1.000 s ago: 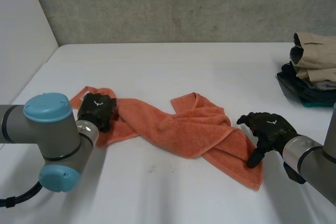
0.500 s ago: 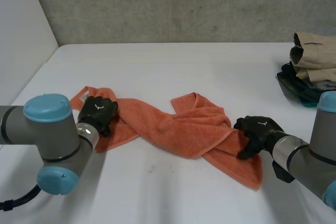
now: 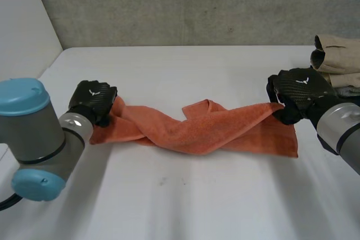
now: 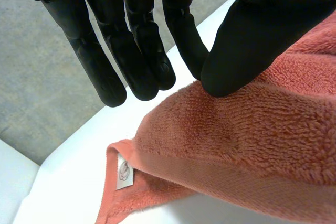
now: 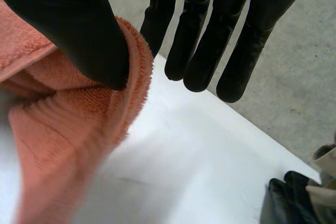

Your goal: Fold the laundry.

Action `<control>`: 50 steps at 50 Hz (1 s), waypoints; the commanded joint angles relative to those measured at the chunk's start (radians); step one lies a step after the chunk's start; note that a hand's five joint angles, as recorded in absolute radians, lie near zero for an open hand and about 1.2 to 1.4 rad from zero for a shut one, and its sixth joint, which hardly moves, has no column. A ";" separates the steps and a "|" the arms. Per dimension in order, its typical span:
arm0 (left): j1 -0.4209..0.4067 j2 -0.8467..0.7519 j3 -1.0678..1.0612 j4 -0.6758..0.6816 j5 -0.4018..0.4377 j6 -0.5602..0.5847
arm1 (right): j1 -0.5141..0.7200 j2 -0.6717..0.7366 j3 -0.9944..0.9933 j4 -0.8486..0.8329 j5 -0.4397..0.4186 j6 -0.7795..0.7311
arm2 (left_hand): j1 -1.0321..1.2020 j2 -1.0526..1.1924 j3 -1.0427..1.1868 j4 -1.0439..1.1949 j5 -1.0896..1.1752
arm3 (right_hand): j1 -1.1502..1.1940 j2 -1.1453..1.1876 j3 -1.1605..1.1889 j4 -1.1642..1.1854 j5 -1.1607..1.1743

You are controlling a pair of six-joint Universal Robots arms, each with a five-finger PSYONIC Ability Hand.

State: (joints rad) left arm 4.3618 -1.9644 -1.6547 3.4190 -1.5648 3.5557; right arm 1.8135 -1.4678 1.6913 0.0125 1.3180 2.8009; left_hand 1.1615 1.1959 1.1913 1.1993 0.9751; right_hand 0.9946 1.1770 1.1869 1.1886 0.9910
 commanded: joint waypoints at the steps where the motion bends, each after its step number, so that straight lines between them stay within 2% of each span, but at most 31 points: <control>1: 0.022 0.039 -0.060 -0.107 0.035 -0.002 | 0.003 -0.016 -0.002 0.050 0.013 -0.129 | 0.235 0.200 0.205 0.197 0.247 | 0.402 0.219 0.209 0.208 0.231; 3: 0.024 0.077 -0.065 -0.165 0.032 -0.003 | -0.005 -0.026 -0.007 0.066 0.017 -0.167 | 0.235 0.200 0.205 0.197 0.247 | 0.402 0.219 0.209 0.208 0.231; 9: 0.053 0.292 -0.053 -0.416 0.026 0.005 | -0.048 -0.196 -0.100 0.187 0.078 -0.441 | 0.235 0.200 0.205 0.197 0.247 | 0.402 0.219 0.209 0.208 0.231; 12: 0.058 0.369 -0.037 -0.466 0.031 0.008 | -0.089 -0.246 -0.169 0.259 0.105 -0.556 | 0.235 0.200 0.205 0.197 0.247 | 0.402 0.219 0.209 0.208 0.231; 16: 0.061 0.440 -0.005 -0.514 0.043 0.006 | -0.095 -0.227 -0.199 0.369 0.109 -0.616 | 0.235 0.200 0.205 0.197 0.247 | 0.402 0.219 0.209 0.208 0.231; 19: 0.061 0.408 -0.008 -0.512 0.042 0.008 | -0.089 -0.178 -0.190 0.405 0.098 -0.627 | 0.235 0.200 0.205 0.197 0.247 | 0.402 0.219 0.209 0.208 0.231; 27: 0.061 0.076 0.090 -0.488 0.032 0.031 | 0.042 0.125 -0.246 0.357 0.162 -0.633 | 0.235 0.200 0.205 0.197 0.247 | 0.402 0.219 0.209 0.208 0.231; 28: 0.059 0.000 0.140 -0.469 0.029 0.053 | 0.049 0.154 -0.260 0.347 0.170 -0.633 | 0.235 0.200 0.205 0.197 0.247 | 0.402 0.219 0.209 0.208 0.231; 32: 0.061 -0.124 0.295 -0.400 -0.003 0.092 | 0.053 0.294 -0.379 0.252 0.204 -0.632 | 0.235 0.200 0.205 0.197 0.247 | 0.402 0.219 0.209 0.208 0.231; 36: 0.055 -0.192 0.493 -0.293 -0.047 0.110 | 0.055 0.374 -0.511 0.103 0.228 -0.627 | 0.235 0.200 0.205 0.197 0.247 | 0.402 0.219 0.209 0.208 0.231; 38: 0.051 -0.203 0.564 -0.236 -0.049 0.115 | 0.055 0.389 -0.565 0.019 0.230 -0.621 | 0.235 0.200 0.205 0.197 0.247 | 0.402 0.219 0.209 0.208 0.231; 44: 0.058 -0.220 0.797 0.098 -0.061 0.114 | 0.073 0.388 -0.720 -0.399 0.237 -0.623 | 0.235 0.200 0.205 0.197 0.247 | 0.402 0.219 0.209 0.208 0.231; 47: 0.048 -0.217 0.878 0.189 -0.058 0.114 | 0.082 0.376 -0.761 -0.515 0.239 -0.623 | 0.235 0.200 0.205 0.197 0.247 | 0.402 0.219 0.209 0.208 0.231; 50: 0.056 -0.212 0.915 0.201 -0.057 0.106 | 0.090 0.363 -0.783 -0.536 0.239 -0.621 | 0.235 0.200 0.205 0.197 0.247 | 0.402 0.219 0.209 0.208 0.231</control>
State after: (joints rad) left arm 4.4150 -2.1908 -0.8547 3.4956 -1.6247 3.6718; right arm 1.8869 -1.0732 0.9663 -0.3683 1.5568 2.1801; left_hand 1.1615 1.1977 1.1928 1.1999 0.9751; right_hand 0.9947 1.1770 1.1864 1.1888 0.9913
